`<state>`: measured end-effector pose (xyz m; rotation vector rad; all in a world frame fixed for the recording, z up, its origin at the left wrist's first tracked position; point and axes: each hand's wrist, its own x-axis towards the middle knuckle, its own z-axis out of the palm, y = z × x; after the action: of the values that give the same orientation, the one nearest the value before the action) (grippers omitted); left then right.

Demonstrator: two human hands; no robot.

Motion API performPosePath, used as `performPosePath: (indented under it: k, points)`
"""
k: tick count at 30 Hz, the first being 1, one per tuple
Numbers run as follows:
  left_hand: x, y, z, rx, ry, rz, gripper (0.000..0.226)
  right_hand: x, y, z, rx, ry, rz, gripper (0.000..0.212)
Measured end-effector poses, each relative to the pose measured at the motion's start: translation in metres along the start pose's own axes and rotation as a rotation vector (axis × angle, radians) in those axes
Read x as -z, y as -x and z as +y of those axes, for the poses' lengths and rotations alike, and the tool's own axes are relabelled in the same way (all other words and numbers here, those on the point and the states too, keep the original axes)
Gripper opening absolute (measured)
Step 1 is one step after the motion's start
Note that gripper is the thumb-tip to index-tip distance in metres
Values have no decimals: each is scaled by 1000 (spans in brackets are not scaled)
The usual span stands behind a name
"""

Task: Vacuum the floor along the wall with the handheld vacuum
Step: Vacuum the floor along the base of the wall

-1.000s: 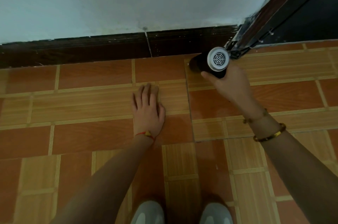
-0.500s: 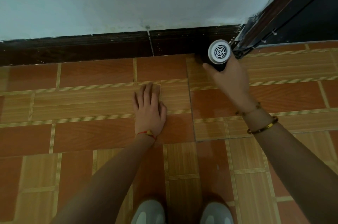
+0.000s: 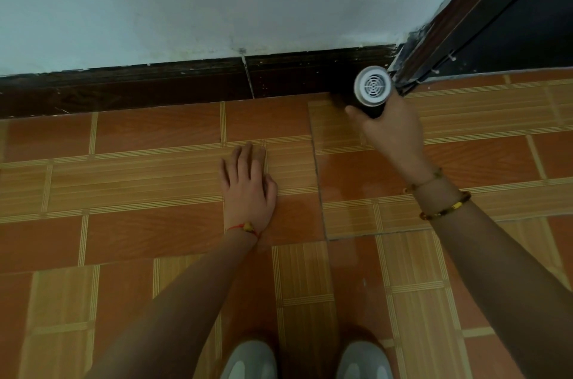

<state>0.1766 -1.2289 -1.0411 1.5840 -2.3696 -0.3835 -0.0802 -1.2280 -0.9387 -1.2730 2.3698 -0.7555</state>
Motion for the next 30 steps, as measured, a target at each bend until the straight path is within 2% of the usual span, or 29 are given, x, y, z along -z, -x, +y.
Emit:
performPosePath:
  k: [6, 15, 19, 27, 30]
  points:
    - [-1, 0, 0, 1, -7, -9, 50, 10, -2, 14, -74, 32, 79, 67]
    - [1, 0, 0, -3, 18, 3, 52, -23, 13, -34, 174, 16, -69, 63]
    - [1, 0, 0, -3, 14, -1, 52, -17, 6, -25, 125, 29, -43, 67]
    - [0, 0, 0, -4, 3, 6, 51, 11, -2, 19, -112, 68, 98, 68]
    - [0, 1, 0, -6, 3, 9, 51, 10, -1, 13, -89, 74, 116, 68]
